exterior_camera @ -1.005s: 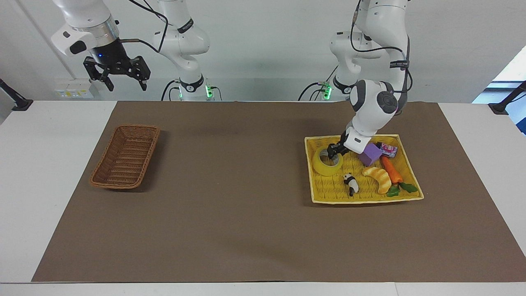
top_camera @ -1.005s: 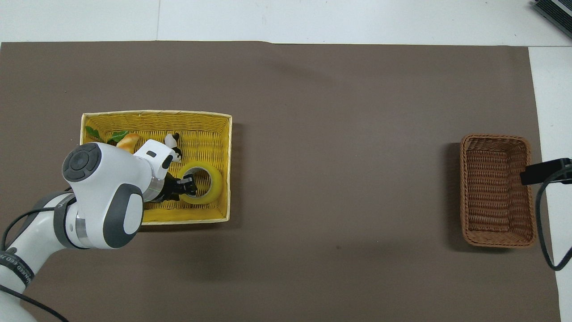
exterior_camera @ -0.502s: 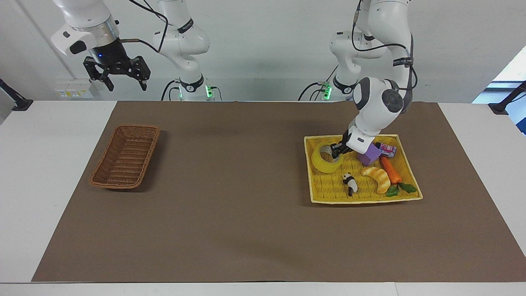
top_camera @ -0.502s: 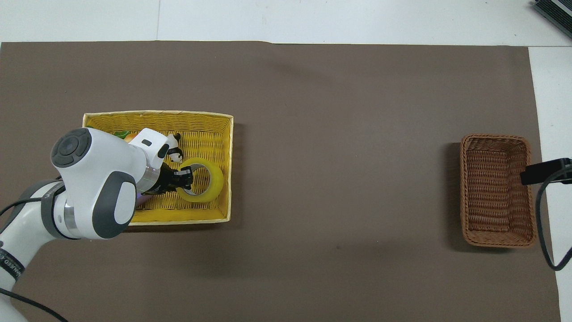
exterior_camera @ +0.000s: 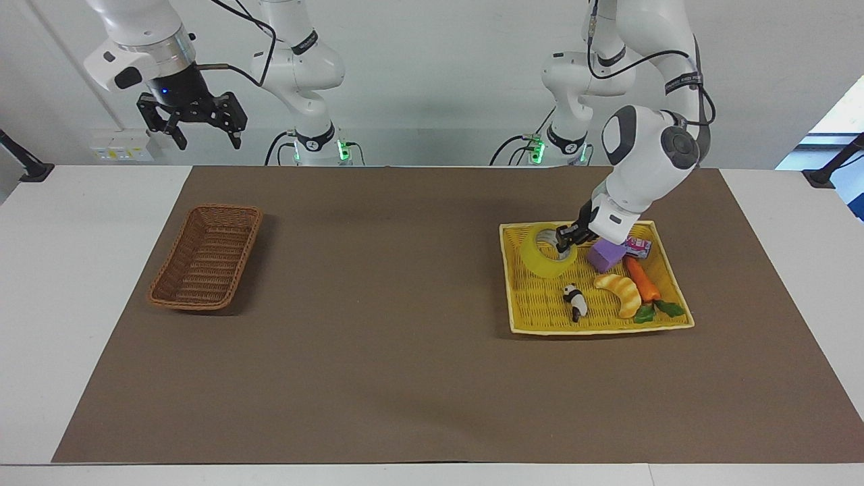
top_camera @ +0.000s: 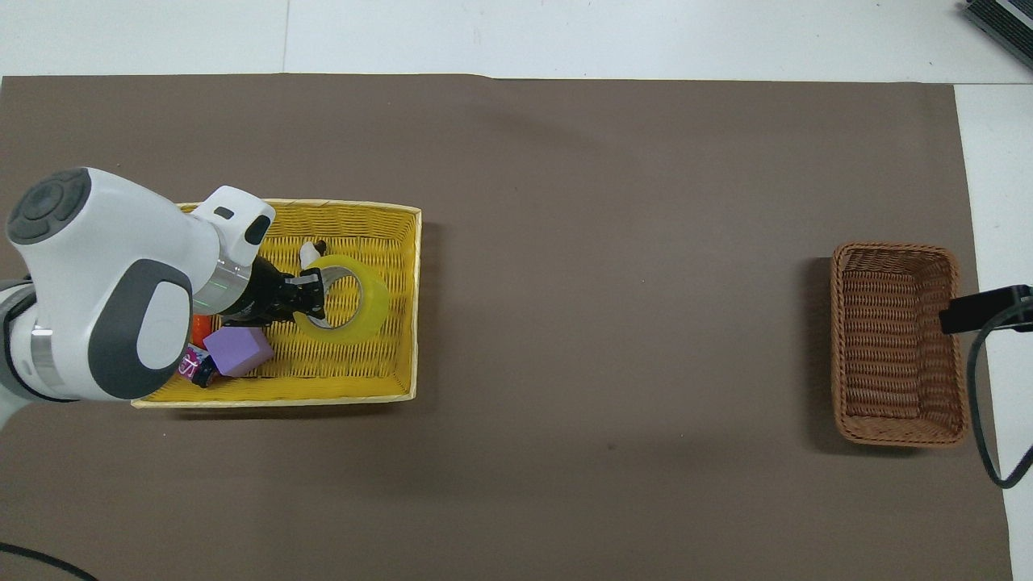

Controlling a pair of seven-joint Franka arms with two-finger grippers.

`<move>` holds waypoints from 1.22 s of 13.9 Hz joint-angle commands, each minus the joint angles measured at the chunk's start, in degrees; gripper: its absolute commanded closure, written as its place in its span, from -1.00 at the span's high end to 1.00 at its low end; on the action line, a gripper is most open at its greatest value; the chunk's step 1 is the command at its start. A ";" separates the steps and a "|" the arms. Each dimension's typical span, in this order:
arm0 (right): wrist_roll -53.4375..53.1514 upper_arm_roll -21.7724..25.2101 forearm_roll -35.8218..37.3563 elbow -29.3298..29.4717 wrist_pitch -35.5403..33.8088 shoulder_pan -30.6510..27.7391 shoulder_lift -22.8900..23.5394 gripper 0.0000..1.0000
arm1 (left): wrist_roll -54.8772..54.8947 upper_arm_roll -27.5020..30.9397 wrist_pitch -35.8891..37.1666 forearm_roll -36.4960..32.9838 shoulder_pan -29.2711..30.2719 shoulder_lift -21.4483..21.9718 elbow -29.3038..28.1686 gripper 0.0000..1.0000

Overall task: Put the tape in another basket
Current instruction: 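Close the left gripper on the tape roll's rim and lift it, then carry the tape with the left gripper while the right gripper reaches toward it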

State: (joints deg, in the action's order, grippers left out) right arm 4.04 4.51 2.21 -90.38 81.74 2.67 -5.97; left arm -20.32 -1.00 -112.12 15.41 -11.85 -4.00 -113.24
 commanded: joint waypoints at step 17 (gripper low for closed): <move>1.32 -0.91 -5.01 -6.82 11.93 1.62 0.95 1.00 | -20.37 -3.30 7.19 -5.06 -11.61 3.30 8.82 -1.00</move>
State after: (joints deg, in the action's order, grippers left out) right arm 4.06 3.86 -0.45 -93.72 89.59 3.64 -5.44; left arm -38.97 -5.02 -103.70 7.61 -21.42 -1.40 -104.98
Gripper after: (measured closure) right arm 0.000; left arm 0.775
